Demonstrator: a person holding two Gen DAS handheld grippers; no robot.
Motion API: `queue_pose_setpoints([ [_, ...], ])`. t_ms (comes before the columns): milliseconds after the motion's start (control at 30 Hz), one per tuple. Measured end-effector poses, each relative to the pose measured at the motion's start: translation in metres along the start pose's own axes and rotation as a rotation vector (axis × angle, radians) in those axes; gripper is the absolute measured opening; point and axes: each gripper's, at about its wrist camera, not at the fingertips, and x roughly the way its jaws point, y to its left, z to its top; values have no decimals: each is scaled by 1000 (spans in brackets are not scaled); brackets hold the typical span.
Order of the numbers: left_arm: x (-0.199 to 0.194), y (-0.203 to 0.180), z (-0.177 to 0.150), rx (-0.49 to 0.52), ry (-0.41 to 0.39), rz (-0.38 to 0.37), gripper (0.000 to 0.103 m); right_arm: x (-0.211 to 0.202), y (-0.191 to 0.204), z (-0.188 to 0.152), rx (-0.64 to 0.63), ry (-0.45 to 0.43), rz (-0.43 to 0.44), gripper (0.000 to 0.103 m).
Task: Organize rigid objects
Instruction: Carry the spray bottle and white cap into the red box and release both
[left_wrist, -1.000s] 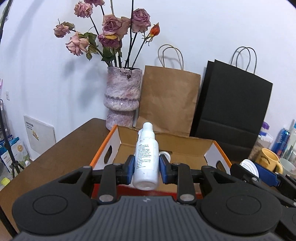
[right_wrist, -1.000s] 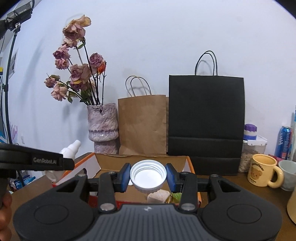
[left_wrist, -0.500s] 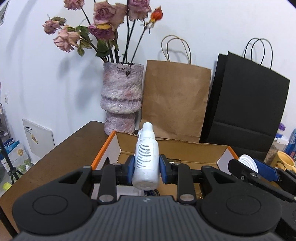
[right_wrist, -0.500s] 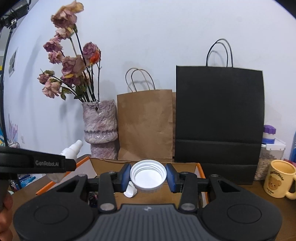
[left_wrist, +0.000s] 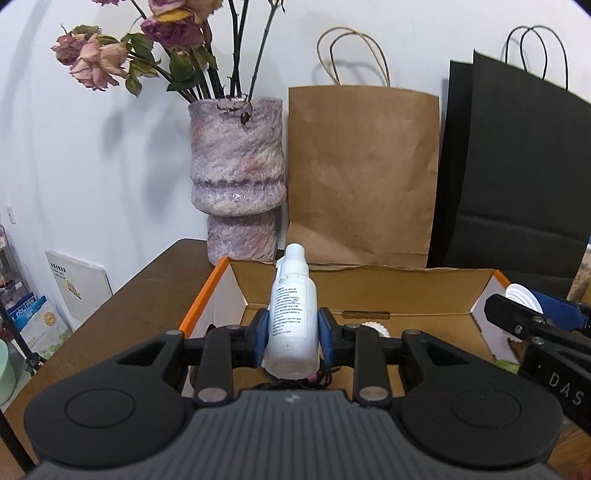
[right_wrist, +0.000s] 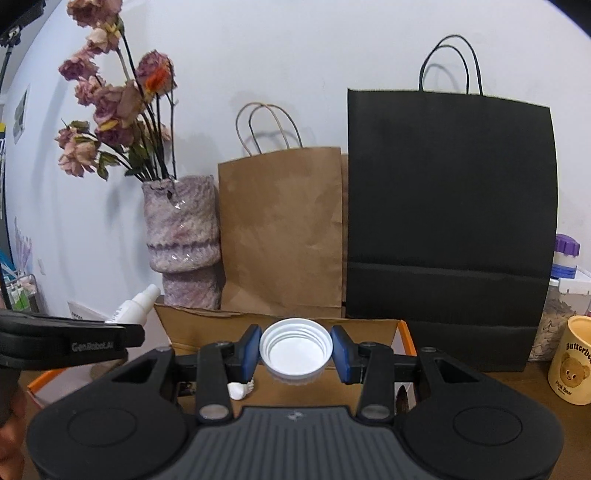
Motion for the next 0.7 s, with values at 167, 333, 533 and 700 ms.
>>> queue_pose_setpoints([
  [167,6,1,-4,11,13,12,29,9,-4,-10,9,43,-3,40],
  [333,6,4,-6,15,19,10,29,10,-2,-13,-2,50,-4,40],
  [533,7,8,-5,-8,26,33,33,12,-4,-14,5,66,-11,40],
  [700,2,9,-3,-10,-6,71,79,15,-9,-16,31,63,-40,77],
])
